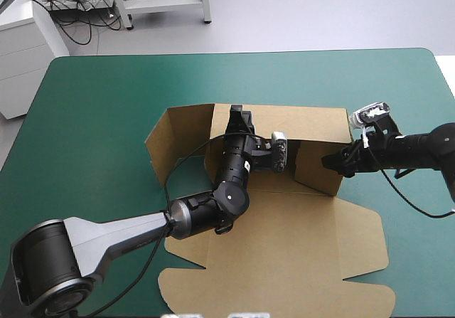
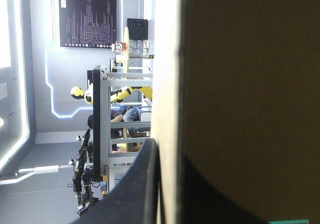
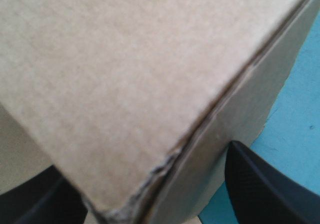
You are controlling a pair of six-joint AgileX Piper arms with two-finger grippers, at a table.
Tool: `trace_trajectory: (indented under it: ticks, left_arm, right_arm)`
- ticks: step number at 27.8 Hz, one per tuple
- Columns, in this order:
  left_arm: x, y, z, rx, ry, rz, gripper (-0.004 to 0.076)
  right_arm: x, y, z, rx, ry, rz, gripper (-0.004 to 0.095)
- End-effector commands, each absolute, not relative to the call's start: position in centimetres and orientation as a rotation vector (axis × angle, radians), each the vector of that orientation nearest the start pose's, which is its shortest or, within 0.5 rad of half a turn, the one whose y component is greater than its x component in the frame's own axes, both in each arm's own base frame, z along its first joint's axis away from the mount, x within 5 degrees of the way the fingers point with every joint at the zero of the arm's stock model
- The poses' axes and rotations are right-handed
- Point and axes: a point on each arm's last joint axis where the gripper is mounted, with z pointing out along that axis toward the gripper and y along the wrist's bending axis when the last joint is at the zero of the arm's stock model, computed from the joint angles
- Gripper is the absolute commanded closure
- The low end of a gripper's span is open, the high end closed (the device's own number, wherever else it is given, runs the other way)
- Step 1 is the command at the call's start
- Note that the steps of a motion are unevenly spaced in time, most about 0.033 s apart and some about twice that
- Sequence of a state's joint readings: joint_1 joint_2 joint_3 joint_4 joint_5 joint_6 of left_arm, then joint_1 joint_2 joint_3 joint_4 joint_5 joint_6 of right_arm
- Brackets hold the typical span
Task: Fold the box
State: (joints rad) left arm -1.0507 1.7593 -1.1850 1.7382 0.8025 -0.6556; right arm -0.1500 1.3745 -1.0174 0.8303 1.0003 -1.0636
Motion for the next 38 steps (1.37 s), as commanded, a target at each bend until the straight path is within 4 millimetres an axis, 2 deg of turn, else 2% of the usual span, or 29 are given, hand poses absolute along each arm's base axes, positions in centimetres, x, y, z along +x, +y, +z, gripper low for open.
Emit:
trace_trajectory:
  ticks: [1,4,7,11,14,18,27,38]
  left_arm:
    - [24.3,-29.9,29.5,1.28,1.275,0.796,0.0734]
    - [24.3,-29.9,29.5,1.276,1.278,0.792,0.0734]
    - [24.3,-29.9,29.5,1.239,1.305,0.757,0.0734]
    - [24.3,-29.9,29.6,1.238,1.297,0.765,0.0734]
    - [24.3,-29.9,29.6,1.241,1.284,0.768,0.0734]
    - [24.3,-30.1,29.6,1.251,1.273,0.762,0.0734]
    - [24.3,-30.1,29.7,1.255,1.251,0.769,0.0734]
    - [24.3,-30.1,29.7,1.255,1.251,0.769,0.0732]
  right_arm:
    - [26.9,1.8,31.5,-0.631,2.247,0.604,0.0252]
    - [27.2,1.4,31.5,-0.606,2.247,0.538,0.03]
    - [27.8,0.9,31.1,-0.559,2.221,0.454,0.0544]
    - [27.6,0.7,29.4,-0.531,2.229,0.416,0.0645]
    - [27.2,1.0,27.8,-0.515,2.204,0.454,0.0721]
    - [26.9,1.5,26.9,-0.48,2.126,0.516,0.0918]
    - [26.7,2.2,26.5,-0.567,2.124,0.489,0.0908]
    - [26.8,5.4,26.1,-0.702,2.137,0.35,0.0908]
